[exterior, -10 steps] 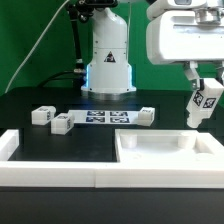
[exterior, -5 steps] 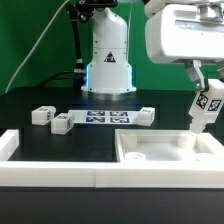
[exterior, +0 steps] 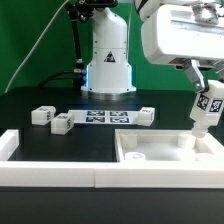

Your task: Assemble one leg

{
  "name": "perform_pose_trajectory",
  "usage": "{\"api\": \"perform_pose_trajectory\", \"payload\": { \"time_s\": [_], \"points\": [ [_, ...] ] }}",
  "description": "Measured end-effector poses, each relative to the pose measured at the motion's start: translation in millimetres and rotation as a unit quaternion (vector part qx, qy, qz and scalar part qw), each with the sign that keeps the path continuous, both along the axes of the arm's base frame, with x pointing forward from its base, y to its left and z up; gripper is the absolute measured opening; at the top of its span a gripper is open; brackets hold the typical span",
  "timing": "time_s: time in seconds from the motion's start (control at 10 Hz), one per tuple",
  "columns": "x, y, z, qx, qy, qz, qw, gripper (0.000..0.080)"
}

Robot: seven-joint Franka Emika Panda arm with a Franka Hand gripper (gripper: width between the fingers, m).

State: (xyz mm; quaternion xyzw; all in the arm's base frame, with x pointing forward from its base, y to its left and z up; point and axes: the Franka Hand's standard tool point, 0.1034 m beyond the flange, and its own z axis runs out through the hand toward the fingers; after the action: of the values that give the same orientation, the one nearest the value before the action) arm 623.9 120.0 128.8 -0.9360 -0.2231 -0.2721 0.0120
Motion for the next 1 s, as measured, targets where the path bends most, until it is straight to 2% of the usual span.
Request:
{"api": "perform_pose_trajectory", "payload": {
  "time_s": [0.2,0.6,1.0],
  "points": [
    [5.7,0.1,-4.0,0.0,0.004,-0.001,1.0,0.0294],
    [-0.7,5.4,-23.5,0.0,0.018,0.003,1.0,0.0294],
    [-0.2,11.3,-28.0,0.001,0.019,0.007,1.0,0.0294]
  ]
}}
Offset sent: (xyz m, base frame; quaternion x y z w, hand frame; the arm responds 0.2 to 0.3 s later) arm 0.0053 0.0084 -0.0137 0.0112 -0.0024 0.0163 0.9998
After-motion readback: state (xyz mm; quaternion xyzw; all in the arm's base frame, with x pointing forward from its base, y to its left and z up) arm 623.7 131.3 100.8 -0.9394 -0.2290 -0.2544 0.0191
